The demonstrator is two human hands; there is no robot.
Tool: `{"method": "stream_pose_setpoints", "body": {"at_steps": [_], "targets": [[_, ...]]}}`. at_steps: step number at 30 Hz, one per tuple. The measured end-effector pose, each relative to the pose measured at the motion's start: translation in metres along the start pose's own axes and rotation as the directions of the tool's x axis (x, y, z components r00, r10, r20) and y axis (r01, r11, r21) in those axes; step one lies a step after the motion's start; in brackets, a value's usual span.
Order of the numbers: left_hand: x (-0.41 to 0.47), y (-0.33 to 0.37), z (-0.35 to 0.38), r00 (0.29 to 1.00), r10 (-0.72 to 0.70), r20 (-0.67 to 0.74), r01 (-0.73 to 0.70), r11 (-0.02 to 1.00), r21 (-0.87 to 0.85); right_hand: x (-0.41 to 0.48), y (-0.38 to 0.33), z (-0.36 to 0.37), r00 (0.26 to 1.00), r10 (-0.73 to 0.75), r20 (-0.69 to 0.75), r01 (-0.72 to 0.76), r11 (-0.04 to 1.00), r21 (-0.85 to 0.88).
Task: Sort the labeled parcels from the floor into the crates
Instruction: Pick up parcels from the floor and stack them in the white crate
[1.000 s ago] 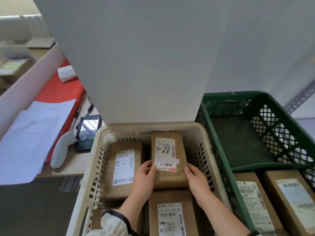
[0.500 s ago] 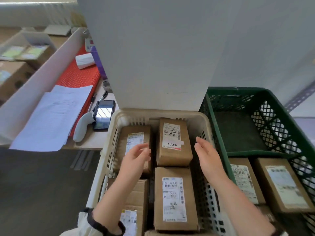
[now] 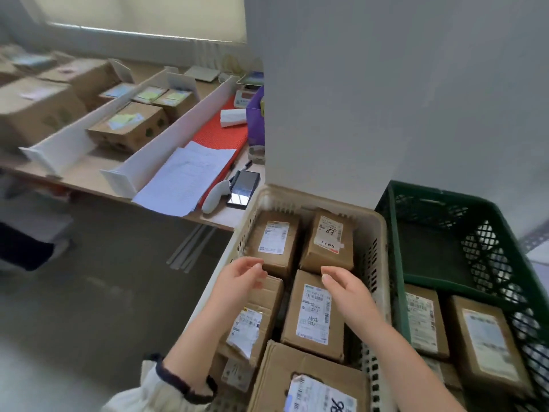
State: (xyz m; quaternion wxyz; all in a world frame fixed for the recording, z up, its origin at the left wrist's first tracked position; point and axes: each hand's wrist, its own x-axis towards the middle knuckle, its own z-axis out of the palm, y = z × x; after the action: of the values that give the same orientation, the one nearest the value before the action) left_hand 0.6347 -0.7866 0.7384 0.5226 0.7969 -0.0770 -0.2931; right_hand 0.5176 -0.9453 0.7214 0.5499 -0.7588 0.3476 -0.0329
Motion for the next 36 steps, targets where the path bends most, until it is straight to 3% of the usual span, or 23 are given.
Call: {"method": "stream_pose_setpoints", "body": {"at_steps": [5, 12, 17, 21, 24, 28, 32, 36], "targets": [[-0.015, 0.001, -0.014, 0.999, 0.036, -0.032, -0.036, 0.999, -0.023, -0.012, -0.014, 0.0, 0.997, -0.076, -0.001, 0.076, 0.997, -0.027], [-0.059, -0.022, -0.061, 0.988, 0.052, -0.144, -0.068, 0.991, -0.112, -0.045, -0.032, 0.047, 0.974, -0.2, 0.103, 0.209, 0.975, -0.08], [-0.127, -0.076, -0.132, 0.945, 0.018, -0.326, -0.086, 0.977, -0.195, -0.092, -0.06, 0.109, 0.913, -0.341, 0.225, 0.378, 0.913, -0.153], [-0.229, -0.14, -0.196, 0.852, -0.058, -0.52, -0.1, 0.957, -0.271, -0.159, -0.083, 0.187, 0.807, -0.46, 0.37, 0.552, 0.811, -0.195], [-0.33, -0.198, -0.243, 0.731, -0.164, -0.662, -0.077, 0.945, -0.318, -0.219, -0.085, 0.255, 0.677, -0.527, 0.514, 0.685, 0.707, -0.178], [-0.492, -0.278, -0.287, 0.369, -0.344, -0.863, -0.128, 0.901, -0.414, -0.325, -0.087, 0.37, 0.353, -0.536, 0.767, 0.843, 0.538, -0.012], [-0.609, -0.33, -0.287, 0.08, -0.446, -0.892, -0.201, 0.869, -0.452, -0.459, -0.076, 0.464, 0.014, -0.386, 0.923, 0.866, 0.465, 0.181], [-0.694, -0.367, -0.265, -0.186, -0.557, -0.809, -0.278, 0.82, -0.501, -0.571, -0.054, 0.519, -0.29, -0.271, 0.918, 0.836, 0.394, 0.381]]}}
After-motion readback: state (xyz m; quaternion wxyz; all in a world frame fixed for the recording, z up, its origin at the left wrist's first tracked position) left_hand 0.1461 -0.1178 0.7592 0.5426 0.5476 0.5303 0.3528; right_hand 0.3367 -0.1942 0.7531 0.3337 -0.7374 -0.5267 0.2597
